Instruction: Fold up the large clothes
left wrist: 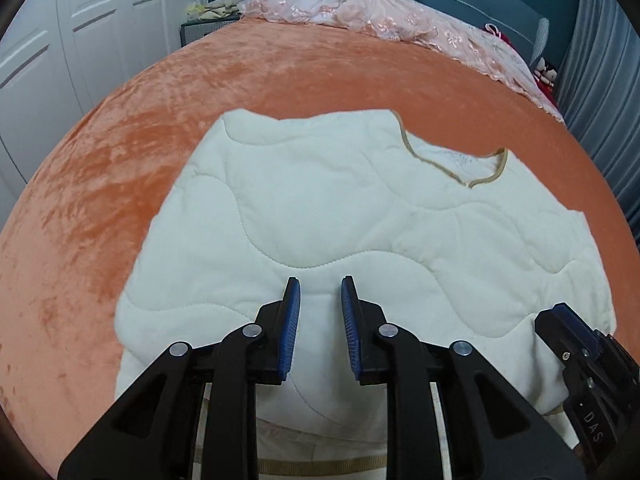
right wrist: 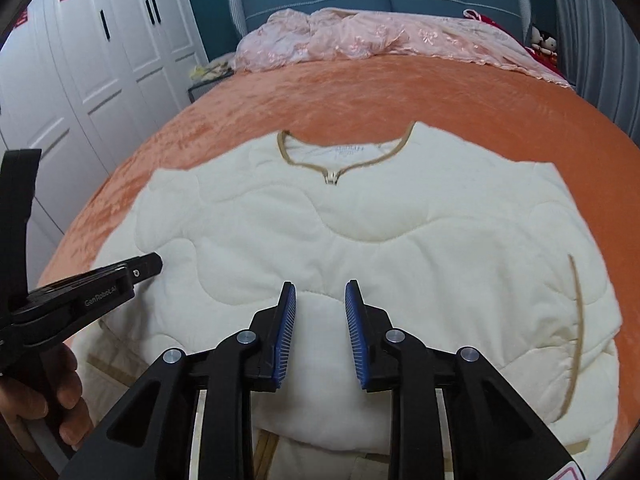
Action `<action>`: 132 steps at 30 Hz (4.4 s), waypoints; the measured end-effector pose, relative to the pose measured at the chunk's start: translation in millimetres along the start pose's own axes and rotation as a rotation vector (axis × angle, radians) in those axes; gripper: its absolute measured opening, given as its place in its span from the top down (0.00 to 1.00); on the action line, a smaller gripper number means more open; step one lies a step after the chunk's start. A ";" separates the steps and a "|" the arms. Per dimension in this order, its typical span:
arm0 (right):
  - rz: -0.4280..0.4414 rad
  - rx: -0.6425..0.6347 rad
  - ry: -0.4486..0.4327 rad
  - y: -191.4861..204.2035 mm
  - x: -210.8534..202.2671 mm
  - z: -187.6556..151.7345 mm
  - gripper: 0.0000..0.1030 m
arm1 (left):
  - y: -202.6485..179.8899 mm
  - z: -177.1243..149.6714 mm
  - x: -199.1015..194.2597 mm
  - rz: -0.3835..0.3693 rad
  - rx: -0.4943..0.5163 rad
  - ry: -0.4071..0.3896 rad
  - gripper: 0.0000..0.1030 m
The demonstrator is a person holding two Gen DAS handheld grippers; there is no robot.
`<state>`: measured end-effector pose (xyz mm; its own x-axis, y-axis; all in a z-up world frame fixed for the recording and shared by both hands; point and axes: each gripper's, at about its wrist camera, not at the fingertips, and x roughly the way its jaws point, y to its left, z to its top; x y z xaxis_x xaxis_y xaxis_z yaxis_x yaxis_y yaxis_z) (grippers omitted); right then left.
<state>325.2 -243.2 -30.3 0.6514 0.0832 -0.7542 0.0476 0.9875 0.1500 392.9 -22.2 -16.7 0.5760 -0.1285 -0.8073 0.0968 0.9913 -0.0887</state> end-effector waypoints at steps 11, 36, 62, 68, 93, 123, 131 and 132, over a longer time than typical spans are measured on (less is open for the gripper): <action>0.052 0.054 -0.018 -19.3 14.9 -18.8 0.90 | -5.8 -30.2 20.2 0.035 0.058 -0.089 0.80; 0.373 0.233 0.050 9.5 101.5 159.2 0.60 | 55.3 136.3 71.9 -0.109 -0.195 0.051 0.78; 0.281 0.222 0.015 21.8 188.3 134.3 1.00 | 48.9 97.7 122.9 -0.070 -0.131 -0.137 0.78; 0.261 0.212 0.005 23.8 189.6 132.5 1.00 | 45.8 95.8 124.7 -0.050 -0.120 -0.147 0.78; -0.125 0.598 -0.185 -222.7 18.9 97.5 0.57 | -110.4 137.1 30.8 -0.255 0.165 -0.084 0.29; -0.120 0.492 -0.064 -241.5 76.8 77.8 0.93 | -217.4 109.6 146.6 -0.214 0.209 0.077 0.98; -0.088 0.599 -0.179 -252.7 24.2 84.4 0.78 | -186.2 119.3 105.9 -0.243 0.158 -0.004 0.94; -0.087 0.575 -0.225 -245.5 6.6 91.0 0.78 | -173.1 123.2 91.2 -0.262 0.162 -0.023 0.93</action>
<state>386.8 -497.3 -13.9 0.7673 -0.0861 -0.6354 0.4671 0.7541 0.4618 528.8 -208.9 -3.1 0.5325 -0.3820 -0.7553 0.3719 0.9072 -0.1966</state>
